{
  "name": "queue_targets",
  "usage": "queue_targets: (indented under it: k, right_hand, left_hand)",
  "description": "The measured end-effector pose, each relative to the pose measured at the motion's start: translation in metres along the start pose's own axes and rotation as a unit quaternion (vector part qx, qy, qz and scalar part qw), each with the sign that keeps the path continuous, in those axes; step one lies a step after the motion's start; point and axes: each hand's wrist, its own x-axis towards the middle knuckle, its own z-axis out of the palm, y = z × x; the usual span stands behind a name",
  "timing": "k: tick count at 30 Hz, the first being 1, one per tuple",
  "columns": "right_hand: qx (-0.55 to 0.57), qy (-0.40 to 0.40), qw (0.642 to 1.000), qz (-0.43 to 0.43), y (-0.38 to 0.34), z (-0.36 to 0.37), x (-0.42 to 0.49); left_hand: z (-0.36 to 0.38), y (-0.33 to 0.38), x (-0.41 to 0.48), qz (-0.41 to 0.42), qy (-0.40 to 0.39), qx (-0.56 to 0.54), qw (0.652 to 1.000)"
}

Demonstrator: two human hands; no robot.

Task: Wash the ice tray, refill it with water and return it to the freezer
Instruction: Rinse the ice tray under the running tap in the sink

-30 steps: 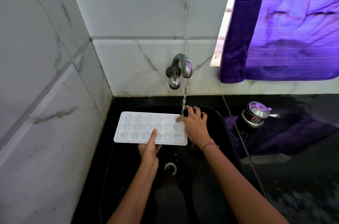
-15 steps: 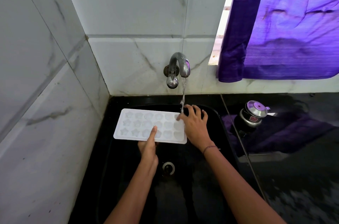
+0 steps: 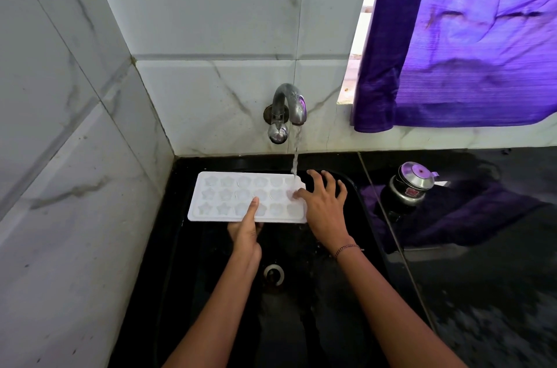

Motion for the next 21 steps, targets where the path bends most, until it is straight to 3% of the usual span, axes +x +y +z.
queue_targets:
  k: [16,21]
  right_hand:
    - [-0.047,-0.019,0.997,-0.065,0.004,0.008,0.008]
    - [-0.023,-0.022,0.998,-0.051,0.004,0.011,0.007]
  left_hand:
    - [0.0,0.005,0.002,-0.035,-0.002,0.002,0.999]
    - [0.002,0.006,0.004,-0.048,-0.007,0.017,0.999]
